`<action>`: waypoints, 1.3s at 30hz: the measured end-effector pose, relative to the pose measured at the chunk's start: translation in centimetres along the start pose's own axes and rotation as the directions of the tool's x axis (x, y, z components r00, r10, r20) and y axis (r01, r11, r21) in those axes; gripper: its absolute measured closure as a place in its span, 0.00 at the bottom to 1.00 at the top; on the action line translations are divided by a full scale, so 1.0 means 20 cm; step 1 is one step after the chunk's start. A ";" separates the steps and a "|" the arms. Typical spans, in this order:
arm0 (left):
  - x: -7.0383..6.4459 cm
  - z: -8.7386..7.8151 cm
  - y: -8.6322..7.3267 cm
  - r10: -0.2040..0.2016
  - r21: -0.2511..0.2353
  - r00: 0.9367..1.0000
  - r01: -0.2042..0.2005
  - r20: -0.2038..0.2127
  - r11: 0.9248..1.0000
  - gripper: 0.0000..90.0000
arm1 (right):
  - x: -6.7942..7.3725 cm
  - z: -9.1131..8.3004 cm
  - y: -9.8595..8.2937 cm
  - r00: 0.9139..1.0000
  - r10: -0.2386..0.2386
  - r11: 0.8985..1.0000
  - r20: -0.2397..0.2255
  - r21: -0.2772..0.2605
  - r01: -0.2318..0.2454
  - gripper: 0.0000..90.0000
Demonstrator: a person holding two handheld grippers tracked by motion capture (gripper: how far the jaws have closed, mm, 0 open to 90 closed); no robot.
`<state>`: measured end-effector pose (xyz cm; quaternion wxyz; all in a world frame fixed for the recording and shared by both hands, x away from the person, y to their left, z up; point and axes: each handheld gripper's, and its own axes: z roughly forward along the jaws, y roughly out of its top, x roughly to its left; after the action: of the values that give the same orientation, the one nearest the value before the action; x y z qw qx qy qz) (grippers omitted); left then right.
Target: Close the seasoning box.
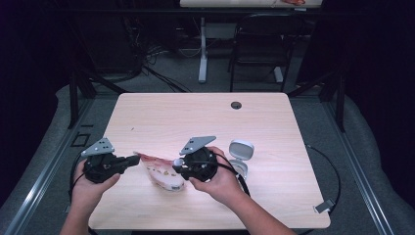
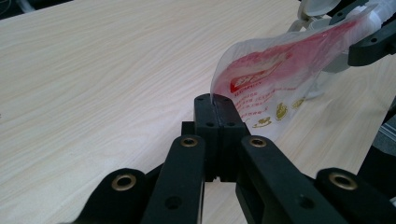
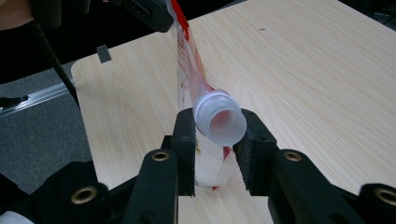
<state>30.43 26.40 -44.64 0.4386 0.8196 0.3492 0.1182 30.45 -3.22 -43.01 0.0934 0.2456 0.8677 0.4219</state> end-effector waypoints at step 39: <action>-0.14 0.13 0.06 0.030 -0.024 0.995 -0.028 0.090 0.999 1.00 | -0.14 -0.18 -0.09 0.999 0.020 0.999 0.025 0.038 -0.021 0.73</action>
<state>30.19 22.44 -44.82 0.4616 0.8239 0.3158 0.0914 30.91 -8.02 -42.28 0.0950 0.2612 0.8718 0.4034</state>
